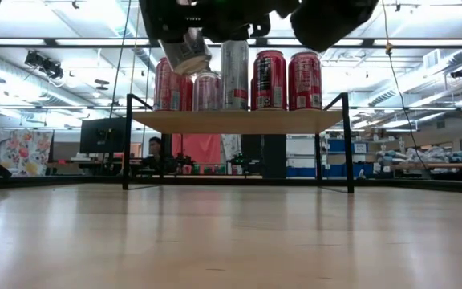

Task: Place canned beverage on shelf
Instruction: Put the silver soda can on the shelf

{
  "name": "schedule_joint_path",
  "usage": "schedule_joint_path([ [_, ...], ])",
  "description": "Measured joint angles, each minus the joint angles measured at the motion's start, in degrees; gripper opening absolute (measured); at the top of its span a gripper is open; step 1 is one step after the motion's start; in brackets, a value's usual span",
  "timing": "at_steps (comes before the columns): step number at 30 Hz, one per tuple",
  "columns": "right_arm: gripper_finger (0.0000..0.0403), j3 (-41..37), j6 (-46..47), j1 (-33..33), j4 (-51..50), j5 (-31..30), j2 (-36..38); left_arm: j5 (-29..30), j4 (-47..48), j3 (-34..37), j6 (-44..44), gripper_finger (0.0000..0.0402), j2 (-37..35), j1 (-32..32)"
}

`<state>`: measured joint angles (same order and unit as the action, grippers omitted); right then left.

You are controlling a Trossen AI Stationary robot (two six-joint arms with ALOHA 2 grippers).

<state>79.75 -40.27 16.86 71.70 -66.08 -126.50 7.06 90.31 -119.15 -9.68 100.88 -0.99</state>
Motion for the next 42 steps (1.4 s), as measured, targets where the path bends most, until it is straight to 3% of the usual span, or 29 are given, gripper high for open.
schedule_joint_path([
  [8,0.0343,0.0,2.5,-1.5,-1.0,2.8,0.0,-0.2,0.2,0.0,-0.4,0.0309,0.0,-0.2],
  [16,0.0295,0.0,2.7,-1.6,-1.0,4.2,0.0,-0.2,0.3,0.0,-0.1,0.0311,0.0,-0.1],
  [27,0.0298,-0.1,1.4,-1.7,-2.2,4.8,-0.1,0.2,-2.7,-0.1,1.6,0.0357,0.0,0.1],
  [38,0.03,-1.6,3.0,-1.5,0.6,2.1,0.0,13.1,-10.0,0.0,3.3,0.0361,-5.4,-2.1],
  [42,0.03,-4.7,6.1,-1.5,4.4,1.8,0.0,20.8,-18.3,5.8,3.1,0.0361,-11.3,-5.4],
])
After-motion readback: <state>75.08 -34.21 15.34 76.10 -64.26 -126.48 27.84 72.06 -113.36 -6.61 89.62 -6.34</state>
